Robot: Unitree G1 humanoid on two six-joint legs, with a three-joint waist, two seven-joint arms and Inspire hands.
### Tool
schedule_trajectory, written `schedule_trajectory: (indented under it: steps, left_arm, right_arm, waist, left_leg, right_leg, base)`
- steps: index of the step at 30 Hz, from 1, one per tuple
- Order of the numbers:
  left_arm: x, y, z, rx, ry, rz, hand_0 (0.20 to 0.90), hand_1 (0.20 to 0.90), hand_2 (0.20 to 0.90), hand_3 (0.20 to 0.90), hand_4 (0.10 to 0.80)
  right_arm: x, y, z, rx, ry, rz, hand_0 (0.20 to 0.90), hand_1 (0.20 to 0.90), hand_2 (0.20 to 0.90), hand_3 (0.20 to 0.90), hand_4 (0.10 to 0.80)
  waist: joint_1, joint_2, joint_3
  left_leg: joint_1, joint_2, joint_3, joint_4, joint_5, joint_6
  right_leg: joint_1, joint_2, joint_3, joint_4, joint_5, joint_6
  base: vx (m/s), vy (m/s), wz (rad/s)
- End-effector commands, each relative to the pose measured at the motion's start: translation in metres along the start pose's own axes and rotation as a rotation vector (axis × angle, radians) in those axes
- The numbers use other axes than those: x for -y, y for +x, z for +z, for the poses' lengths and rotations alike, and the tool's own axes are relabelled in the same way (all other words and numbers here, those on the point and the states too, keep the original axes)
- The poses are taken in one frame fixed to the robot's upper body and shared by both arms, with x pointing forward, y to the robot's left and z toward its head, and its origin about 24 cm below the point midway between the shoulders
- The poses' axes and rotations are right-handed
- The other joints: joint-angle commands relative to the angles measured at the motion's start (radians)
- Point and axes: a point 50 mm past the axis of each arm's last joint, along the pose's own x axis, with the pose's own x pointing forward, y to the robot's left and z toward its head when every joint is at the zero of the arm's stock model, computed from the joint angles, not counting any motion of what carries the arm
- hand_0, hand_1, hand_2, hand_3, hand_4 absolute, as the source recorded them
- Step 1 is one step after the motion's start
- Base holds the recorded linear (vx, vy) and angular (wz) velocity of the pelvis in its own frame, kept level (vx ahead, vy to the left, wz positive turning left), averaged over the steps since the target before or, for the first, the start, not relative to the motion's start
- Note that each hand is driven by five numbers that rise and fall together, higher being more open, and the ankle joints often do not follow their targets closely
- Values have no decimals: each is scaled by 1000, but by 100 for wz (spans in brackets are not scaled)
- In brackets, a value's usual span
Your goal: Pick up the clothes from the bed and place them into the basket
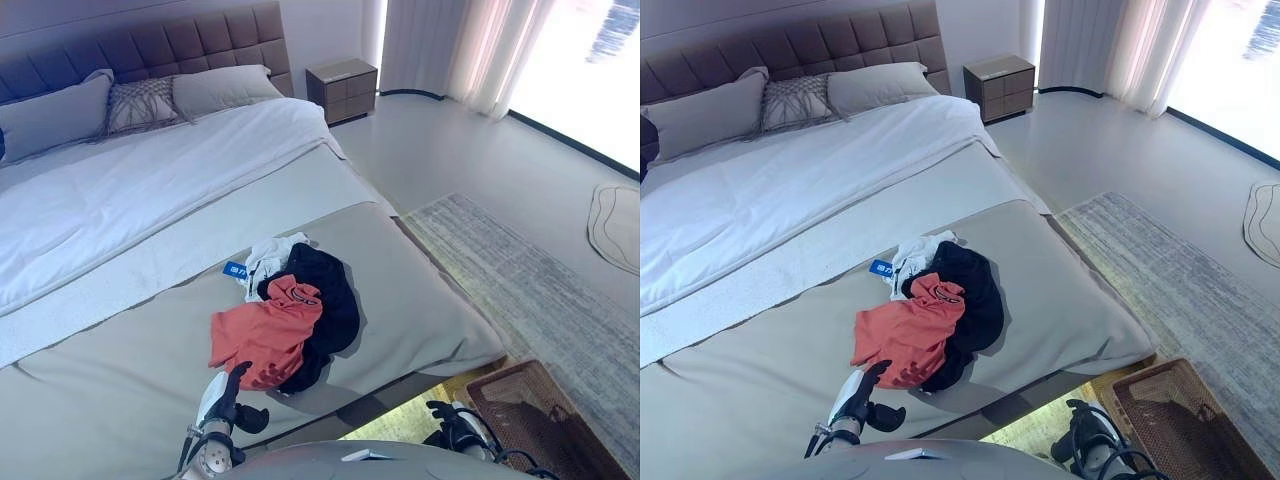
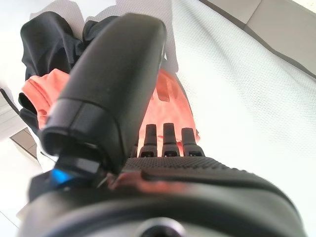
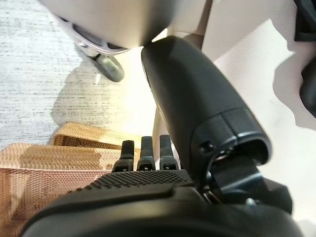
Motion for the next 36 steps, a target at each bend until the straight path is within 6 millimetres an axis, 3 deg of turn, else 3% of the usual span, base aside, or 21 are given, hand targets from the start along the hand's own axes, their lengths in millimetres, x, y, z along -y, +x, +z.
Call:
schedule_trajectory:
  steps: [1, 8, 18, 24, 26, 27, 28, 31, 32, 34, 36]
  left_arm:
    - [-26, 21, 35, 151, -37, 69, 900, 900, 900, 900, 800]
    - [-26, 21, 37, 163, -76, 69, 900, 900, 900, 900, 800]
    - [-27, 19, 33, 155, -92, 84, 900, 900, 900, 900, 800]
    - [-38, 22, 37, 197, -48, 98, 900, 900, 900, 900, 800]
    - [-47, 24, 40, 222, -17, 130, 900, 900, 900, 900, 800]
    - [-55, 26, 41, 226, -7, 168, 900, 900, 900, 900, 800]
    - [-55, 26, 41, 226, -7, 168, 900, 900, 900, 900, 800]
    - [-72, 28, 48, 256, -18, 251, 900, 900, 900, 900, 800]
    - [-73, 28, 48, 258, -23, 260, 900, 900, 900, 900, 800]
    - [-83, 31, 55, 277, -35, 312, 900, 900, 900, 900, 800]
    - [-88, 32, 61, 298, -39, 331, 900, 900, 900, 900, 800]
  right_arm:
    - [2, 6, 39, 133, 48, -46, 900, 900, 900, 900, 800]
    - [8, 5, 49, 224, -13, -134, 900, 900, 900, 900, 800]
    - [12, 6, 38, 130, 29, -165, 900, 900, 900, 900, 800]
    - [25, 9, 56, 220, 23, -182, 900, 900, 900, 900, 800]
    - [44, 10, 71, 276, -95, -318, 900, 900, 900, 900, 800]
    - [58, 10, 89, 330, -190, -389, 900, 900, 900, 900, 800]
    - [58, 10, 89, 330, -190, -389, 900, 900, 900, 900, 800]
    - [77, 9, 122, 409, -341, -496, 900, 900, 900, 900, 800]
    - [78, 8, 124, 418, -356, -505, 900, 900, 900, 900, 800]
    - [97, 4, 161, 468, -437, -582, 900, 900, 900, 900, 800]
    - [109, -1, 184, 501, -457, -612, 900, 900, 900, 900, 800]
  waist:
    - [-5, -65, 34]
    - [-13, -64, 35]
    - [-8, -67, 38]
    - [13, -70, 38]
    - [27, -71, 40]
    - [40, -72, 44]
    - [39, -72, 44]
    - [69, -78, 50]
    - [71, -78, 51]
    - [105, -86, 58]
    - [123, -88, 64]
  left_leg:
    - [28, -32, 17, 5, -107, 23]
    - [30, -32, 24, 5, -109, 26]
    - [29, -35, 22, 5, -109, 27]
    - [31, -39, 11, 5, -108, 24]
    - [32, -38, 6, 5, -107, 23]
    - [33, -39, -1, 5, -106, 24]
    - [34, -39, -1, 5, -106, 24]
    - [28, -41, -16, 5, -102, 26]
    - [28, -42, -18, 5, -102, 26]
    - [22, -46, -40, 5, -97, 25]
    - [15, -47, -52, 5, -92, 24]
  right_leg:
    - [24, -59, 14, 21, -59, 15]
    - [23, -58, 22, 21, -59, 16]
    - [24, -56, 21, 18, -57, 14]
    - [32, -59, 8, 19, -56, 15]
    - [35, -59, 3, 21, -57, 15]
    - [37, -59, -1, 24, -59, 14]
    - [37, -59, -1, 24, -59, 14]
    - [39, -61, -15, 35, -66, 9]
    - [39, -61, -16, 36, -66, 8]
    - [46, -61, -33, 41, -70, 3]
    - [43, -63, -42, 52, -74, 0]
  base:
    - [0, 0, 0]
    - [0, 0, 0]
    - [0, 0, 0]
    - [6, -8, 2]
    - [13, -19, 5]
    - [12, -13, 5]
    - [14, -8, 6]
    - [19, -4, 9]
    - [27, -6, 16]
    - [52, -10, 24]
    - [27, -4, 27]
